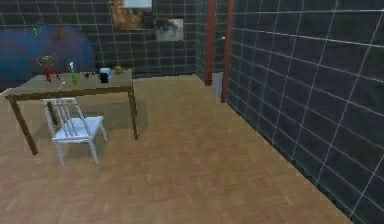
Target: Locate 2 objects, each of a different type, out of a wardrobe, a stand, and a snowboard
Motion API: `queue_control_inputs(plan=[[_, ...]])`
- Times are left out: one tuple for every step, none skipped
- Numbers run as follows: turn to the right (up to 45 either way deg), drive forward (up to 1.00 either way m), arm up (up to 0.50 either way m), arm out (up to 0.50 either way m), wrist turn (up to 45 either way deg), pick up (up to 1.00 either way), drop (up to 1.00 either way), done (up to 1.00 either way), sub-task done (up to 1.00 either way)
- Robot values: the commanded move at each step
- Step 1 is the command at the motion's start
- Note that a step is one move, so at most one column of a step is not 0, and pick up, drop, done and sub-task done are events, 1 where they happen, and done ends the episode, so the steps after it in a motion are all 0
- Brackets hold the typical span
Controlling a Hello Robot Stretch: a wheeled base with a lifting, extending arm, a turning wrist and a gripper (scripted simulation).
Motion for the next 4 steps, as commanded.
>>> queue_control_inputs(plan=[[0.0,1.00,0.00,0.00,0.0,0.00,0.00,0.00,0.00],[0.0,1.00,0.00,0.00,0.0,0.00,0.00,0.00,0.00],[3.0,0.00,0.00,0.00,0.0,0.00,0.00,0.00,0.00],[0.0,1.00,0.00,0.00,0.0,0.00,0.00,0.00,0.00]])
